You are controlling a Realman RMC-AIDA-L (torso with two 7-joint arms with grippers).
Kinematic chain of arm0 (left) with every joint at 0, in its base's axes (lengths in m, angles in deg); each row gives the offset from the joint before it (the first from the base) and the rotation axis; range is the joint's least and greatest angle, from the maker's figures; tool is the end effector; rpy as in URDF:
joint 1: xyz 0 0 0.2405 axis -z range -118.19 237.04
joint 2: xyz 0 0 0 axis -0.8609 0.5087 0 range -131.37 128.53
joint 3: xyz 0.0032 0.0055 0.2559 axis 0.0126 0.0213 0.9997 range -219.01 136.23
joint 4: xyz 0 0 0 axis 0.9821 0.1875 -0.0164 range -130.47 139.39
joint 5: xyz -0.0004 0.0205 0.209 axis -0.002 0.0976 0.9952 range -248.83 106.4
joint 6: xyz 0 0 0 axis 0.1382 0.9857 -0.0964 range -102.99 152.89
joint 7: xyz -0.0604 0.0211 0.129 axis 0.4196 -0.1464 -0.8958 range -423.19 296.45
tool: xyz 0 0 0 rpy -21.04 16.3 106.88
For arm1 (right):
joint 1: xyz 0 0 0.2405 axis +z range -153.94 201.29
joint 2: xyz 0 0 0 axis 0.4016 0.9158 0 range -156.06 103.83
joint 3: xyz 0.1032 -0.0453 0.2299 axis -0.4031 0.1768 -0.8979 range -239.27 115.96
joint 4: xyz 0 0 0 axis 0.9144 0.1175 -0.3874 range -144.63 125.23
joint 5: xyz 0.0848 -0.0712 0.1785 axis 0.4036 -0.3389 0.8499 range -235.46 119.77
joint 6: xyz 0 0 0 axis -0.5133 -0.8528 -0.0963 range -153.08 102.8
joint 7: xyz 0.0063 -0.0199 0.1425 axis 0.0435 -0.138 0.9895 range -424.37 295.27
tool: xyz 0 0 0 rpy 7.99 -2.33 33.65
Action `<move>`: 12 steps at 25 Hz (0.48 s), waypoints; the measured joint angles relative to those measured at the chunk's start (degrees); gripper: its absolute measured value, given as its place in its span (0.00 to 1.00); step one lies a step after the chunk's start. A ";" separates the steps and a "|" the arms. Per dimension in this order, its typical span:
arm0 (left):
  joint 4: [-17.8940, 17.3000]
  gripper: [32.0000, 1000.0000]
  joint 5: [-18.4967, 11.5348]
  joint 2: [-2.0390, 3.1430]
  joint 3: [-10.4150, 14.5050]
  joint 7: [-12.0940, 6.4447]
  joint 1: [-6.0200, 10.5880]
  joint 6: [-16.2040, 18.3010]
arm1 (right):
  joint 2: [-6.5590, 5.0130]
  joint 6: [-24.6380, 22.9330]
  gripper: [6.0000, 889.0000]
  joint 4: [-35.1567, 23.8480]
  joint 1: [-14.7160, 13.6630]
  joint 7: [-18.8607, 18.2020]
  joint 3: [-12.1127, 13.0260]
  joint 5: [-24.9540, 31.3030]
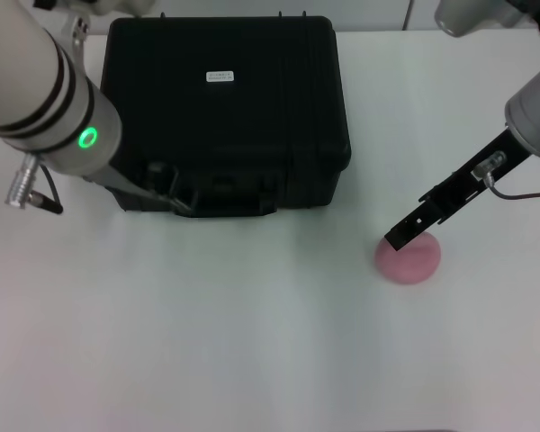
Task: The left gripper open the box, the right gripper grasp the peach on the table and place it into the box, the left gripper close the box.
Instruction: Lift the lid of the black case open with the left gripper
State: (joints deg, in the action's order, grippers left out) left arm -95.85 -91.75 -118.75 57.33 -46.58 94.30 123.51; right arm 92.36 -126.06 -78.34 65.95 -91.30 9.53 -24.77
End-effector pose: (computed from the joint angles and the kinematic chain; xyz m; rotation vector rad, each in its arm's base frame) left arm -0.1130 0.3218 0.0062 -2.1114 -1.2404 0.4398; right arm 0.1727 0.3531 0.0059 -2.6146 1.2772 -0.5601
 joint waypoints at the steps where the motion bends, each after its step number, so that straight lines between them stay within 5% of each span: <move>1: -0.01 0.86 0.97 0.01 -0.43 0.00 0.28 0.05 | -0.01 0.09 0.97 0.05 -0.08 -0.07 0.00 -0.03; 5: -0.02 0.86 3.66 0.05 -2.13 -0.39 0.62 -0.12 | -0.10 0.24 0.97 0.23 -0.16 -0.37 0.00 -0.08; 12: 1.33 0.86 3.78 0.09 -3.91 -1.87 0.70 -2.59 | -0.09 0.36 0.97 1.51 0.05 -0.52 0.00 -0.07</move>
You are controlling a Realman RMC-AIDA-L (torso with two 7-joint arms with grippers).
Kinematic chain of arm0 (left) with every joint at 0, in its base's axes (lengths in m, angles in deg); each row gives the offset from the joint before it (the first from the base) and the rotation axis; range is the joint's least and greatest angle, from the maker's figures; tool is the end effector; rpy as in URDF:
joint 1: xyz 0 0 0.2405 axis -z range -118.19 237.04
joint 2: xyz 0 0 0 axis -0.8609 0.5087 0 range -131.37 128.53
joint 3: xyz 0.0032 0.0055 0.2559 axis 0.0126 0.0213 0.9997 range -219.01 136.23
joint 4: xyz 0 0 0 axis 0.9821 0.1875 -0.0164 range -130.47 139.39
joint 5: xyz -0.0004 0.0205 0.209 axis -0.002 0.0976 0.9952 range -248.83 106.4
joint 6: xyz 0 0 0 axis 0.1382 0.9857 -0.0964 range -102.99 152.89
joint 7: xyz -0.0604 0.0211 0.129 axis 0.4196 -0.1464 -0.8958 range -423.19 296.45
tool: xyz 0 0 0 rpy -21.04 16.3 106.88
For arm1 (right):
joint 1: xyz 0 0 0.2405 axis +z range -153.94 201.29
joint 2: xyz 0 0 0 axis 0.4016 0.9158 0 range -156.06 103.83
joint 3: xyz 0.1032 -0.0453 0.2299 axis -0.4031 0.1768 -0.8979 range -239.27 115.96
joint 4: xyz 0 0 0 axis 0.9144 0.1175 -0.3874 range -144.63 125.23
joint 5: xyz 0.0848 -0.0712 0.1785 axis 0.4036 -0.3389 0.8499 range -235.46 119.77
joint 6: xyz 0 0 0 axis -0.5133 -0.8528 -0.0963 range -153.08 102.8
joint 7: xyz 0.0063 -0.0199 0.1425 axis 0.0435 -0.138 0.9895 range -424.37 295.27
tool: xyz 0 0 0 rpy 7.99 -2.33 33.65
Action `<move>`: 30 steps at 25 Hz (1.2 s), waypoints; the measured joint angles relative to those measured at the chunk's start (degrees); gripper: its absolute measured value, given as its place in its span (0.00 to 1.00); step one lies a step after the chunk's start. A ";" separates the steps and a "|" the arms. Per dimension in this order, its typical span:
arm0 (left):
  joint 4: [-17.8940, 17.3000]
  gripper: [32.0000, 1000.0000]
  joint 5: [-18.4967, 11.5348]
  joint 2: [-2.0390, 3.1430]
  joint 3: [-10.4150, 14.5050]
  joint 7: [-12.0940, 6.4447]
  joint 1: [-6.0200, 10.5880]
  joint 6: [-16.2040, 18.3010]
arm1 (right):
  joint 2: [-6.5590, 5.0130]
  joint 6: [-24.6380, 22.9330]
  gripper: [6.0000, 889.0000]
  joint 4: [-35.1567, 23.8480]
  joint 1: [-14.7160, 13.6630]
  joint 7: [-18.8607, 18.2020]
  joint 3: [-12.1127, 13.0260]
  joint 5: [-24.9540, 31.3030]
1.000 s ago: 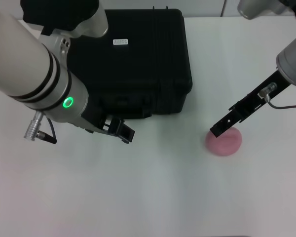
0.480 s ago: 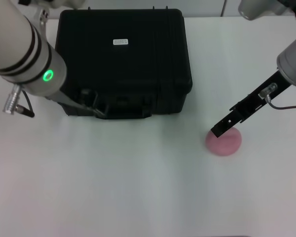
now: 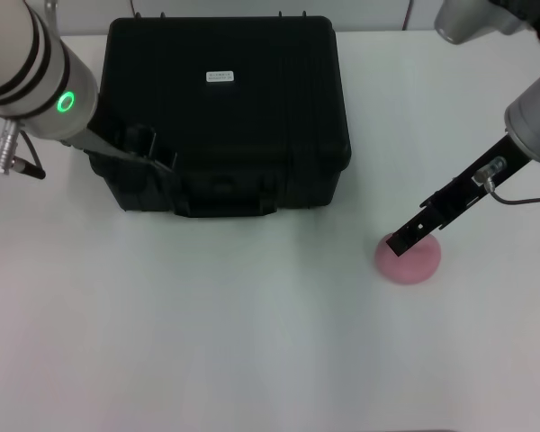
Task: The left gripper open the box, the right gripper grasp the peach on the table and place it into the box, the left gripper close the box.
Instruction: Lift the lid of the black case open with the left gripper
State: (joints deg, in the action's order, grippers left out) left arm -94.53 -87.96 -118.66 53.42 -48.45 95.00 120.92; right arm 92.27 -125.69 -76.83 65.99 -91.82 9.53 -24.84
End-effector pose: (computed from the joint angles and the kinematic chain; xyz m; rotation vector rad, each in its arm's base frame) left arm -0.1169 0.3417 0.0228 -2.0366 -1.2142 0.3744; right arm 0.1774 0.3526 0.0035 -2.6166 1.2914 -0.5739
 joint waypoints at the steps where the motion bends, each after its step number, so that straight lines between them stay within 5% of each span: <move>1: 0.65 0.86 -0.11 0.00 -0.42 -0.13 0.08 -0.25 | 0.00 0.01 0.97 0.02 0.01 -0.01 0.00 0.01; 14: 9.38 0.86 -0.53 0.00 -2.60 -0.31 1.82 -3.87 | 0.00 0.07 0.97 0.78 0.35 -0.26 0.00 0.04; 30: 11.09 0.86 -0.76 -0.28 -2.44 0.28 3.11 -3.93 | 0.00 0.15 0.97 2.37 0.91 -0.77 0.01 -0.10</move>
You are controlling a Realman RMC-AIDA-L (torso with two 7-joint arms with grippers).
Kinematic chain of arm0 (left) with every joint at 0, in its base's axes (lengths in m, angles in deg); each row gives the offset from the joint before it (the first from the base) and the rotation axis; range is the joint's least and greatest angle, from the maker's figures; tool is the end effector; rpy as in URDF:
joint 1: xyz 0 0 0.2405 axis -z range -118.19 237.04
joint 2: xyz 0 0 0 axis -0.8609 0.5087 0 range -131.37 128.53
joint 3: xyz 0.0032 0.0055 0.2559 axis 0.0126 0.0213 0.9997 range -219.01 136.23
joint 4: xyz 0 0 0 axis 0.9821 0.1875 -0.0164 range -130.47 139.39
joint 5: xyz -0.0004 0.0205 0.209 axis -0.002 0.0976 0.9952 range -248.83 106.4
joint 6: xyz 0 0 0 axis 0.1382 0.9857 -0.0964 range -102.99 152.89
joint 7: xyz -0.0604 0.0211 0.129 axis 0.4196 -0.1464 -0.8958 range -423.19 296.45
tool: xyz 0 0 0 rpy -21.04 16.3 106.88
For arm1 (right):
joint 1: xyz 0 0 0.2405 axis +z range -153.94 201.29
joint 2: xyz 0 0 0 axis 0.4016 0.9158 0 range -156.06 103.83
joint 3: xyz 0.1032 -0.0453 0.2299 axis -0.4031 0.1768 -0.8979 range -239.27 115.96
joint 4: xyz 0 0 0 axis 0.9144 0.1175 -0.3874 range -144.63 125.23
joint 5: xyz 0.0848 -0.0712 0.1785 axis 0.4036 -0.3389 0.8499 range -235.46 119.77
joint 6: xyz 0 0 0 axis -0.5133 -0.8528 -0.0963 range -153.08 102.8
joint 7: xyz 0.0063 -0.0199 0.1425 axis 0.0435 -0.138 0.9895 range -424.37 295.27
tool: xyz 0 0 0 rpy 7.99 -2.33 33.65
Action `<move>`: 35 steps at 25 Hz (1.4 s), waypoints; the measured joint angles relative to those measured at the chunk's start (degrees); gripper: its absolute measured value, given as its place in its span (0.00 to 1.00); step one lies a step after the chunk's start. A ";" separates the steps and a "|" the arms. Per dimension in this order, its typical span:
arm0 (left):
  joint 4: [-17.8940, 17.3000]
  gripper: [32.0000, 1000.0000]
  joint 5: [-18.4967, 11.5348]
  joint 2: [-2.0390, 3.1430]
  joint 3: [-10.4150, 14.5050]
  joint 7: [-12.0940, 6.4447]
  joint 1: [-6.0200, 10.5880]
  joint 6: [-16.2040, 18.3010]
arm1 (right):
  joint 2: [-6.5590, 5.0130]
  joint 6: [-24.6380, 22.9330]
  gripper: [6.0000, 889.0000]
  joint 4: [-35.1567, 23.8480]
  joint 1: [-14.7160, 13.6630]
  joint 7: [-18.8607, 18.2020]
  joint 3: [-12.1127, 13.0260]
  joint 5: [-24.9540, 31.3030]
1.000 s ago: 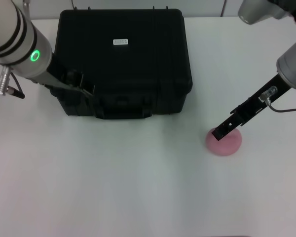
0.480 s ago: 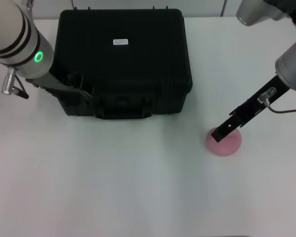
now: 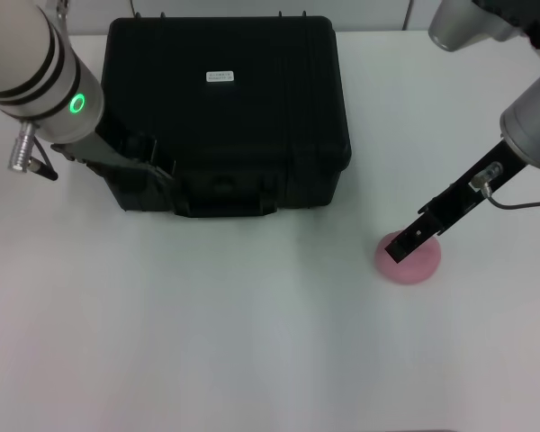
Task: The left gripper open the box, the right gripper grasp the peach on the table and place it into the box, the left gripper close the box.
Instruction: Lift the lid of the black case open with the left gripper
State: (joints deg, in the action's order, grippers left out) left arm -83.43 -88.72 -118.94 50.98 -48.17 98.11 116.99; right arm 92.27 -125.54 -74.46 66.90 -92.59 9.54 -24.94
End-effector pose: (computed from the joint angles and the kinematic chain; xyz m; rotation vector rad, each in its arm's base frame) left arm -0.1352 0.3616 0.0097 -1.9950 -1.3166 0.4152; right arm 0.1791 0.3527 -0.0009 -2.6321 1.2988 -0.5998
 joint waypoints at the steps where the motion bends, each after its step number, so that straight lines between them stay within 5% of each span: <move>1: 0.00 0.86 -0.02 -0.02 0.01 0.10 0.09 0.20 | 0.00 0.01 0.97 0.00 0.01 0.00 0.00 0.00; 5: 0.00 0.86 -0.02 -0.05 0.08 1.94 0.47 0.72 | 0.00 0.03 0.97 0.00 0.10 0.00 0.00 -0.02; 6: 0.00 0.86 0.17 -0.04 0.10 3.79 0.61 0.74 | 0.00 0.03 0.97 0.00 0.12 0.00 0.00 -0.02; 12: 1.07 0.86 0.50 -0.06 0.10 6.16 1.33 0.25 | 0.00 0.03 0.97 0.98 0.64 0.00 0.00 -0.04; 26: 6.62 0.86 0.22 0.00 0.27 6.34 2.43 -0.73 | 0.00 0.03 0.97 1.22 0.69 0.00 -0.02 -0.04; 35: 7.07 0.85 0.12 0.10 0.26 6.05 2.68 -1.85 | 0.00 0.03 0.97 1.22 0.72 0.00 0.00 -0.04</move>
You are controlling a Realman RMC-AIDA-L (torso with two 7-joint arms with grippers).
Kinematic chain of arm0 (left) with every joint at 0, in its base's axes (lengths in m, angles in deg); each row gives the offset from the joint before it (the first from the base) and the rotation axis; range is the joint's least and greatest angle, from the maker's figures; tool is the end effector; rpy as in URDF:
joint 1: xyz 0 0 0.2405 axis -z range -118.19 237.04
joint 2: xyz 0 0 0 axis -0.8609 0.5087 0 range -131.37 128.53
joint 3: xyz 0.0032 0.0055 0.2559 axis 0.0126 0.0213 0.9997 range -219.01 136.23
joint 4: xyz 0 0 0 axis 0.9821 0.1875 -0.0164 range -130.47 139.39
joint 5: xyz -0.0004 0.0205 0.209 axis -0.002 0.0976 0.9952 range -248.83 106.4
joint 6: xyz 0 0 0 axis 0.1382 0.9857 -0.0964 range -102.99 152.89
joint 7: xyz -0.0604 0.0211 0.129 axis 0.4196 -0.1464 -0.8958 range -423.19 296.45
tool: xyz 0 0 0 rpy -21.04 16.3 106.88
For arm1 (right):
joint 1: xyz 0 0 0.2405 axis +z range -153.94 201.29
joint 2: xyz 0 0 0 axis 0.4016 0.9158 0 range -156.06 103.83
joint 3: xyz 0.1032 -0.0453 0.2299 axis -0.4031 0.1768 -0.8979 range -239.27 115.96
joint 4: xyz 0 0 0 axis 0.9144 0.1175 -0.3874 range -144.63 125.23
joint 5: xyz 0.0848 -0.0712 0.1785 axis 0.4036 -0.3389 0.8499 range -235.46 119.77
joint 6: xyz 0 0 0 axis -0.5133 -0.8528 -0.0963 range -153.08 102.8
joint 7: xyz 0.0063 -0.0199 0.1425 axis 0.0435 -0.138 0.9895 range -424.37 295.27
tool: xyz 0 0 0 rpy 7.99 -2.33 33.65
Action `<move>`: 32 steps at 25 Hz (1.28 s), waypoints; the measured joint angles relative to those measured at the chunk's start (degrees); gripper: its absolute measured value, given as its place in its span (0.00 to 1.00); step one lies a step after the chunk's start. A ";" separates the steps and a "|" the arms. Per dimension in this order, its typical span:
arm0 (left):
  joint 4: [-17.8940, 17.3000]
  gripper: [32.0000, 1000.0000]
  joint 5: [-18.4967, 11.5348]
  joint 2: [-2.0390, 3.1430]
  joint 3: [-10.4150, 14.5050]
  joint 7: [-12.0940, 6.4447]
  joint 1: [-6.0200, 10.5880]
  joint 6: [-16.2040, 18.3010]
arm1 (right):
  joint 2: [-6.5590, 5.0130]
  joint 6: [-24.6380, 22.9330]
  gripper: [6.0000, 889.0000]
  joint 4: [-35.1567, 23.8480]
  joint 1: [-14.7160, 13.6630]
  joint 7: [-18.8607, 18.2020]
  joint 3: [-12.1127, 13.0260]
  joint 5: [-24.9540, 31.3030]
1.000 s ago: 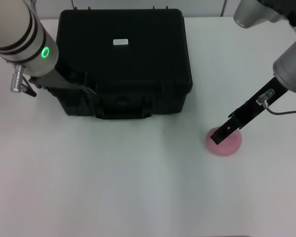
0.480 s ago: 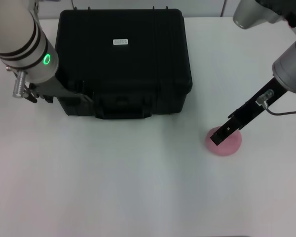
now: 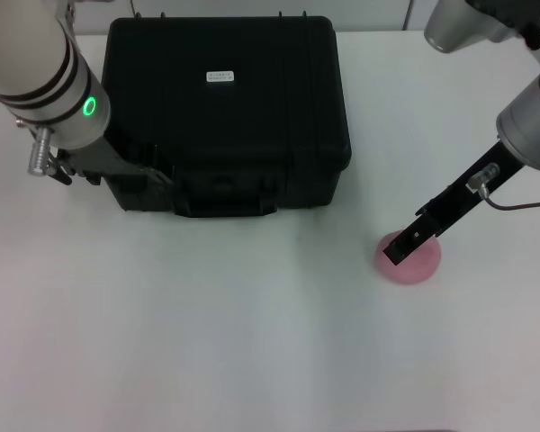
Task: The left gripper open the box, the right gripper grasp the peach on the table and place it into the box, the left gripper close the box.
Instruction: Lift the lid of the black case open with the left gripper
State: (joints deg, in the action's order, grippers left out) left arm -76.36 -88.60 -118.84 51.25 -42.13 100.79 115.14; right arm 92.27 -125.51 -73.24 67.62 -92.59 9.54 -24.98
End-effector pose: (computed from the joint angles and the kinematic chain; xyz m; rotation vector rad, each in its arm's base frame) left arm -0.1446 0.3709 -0.0009 -1.8963 -1.4329 0.4301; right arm 0.1785 0.3533 -0.0032 -2.6370 1.3055 -0.6122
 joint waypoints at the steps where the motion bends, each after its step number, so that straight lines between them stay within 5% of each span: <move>1: 0.16 0.85 -0.01 0.00 0.00 -0.13 0.00 -0.08 | 0.00 0.00 0.97 0.00 0.01 0.00 0.00 0.00; 12: 0.49 0.85 0.24 0.00 -0.03 -0.87 0.01 -0.19 | 0.00 0.00 0.97 -0.10 0.13 0.00 0.00 0.00; 23: 0.50 0.50 0.43 0.00 -0.09 -1.79 -0.12 -0.29 | 0.00 0.00 0.97 0.00 0.53 -0.01 0.00 0.00; 32: 0.27 0.40 0.42 0.00 -0.09 -1.99 -0.13 -0.13 | 0.00 0.33 0.96 0.19 0.52 -0.07 0.00 0.00</move>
State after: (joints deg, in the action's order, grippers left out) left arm -76.09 -88.18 -118.84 51.16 -44.11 100.66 115.01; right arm 92.27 -125.18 -73.05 68.15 -92.66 9.54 -24.98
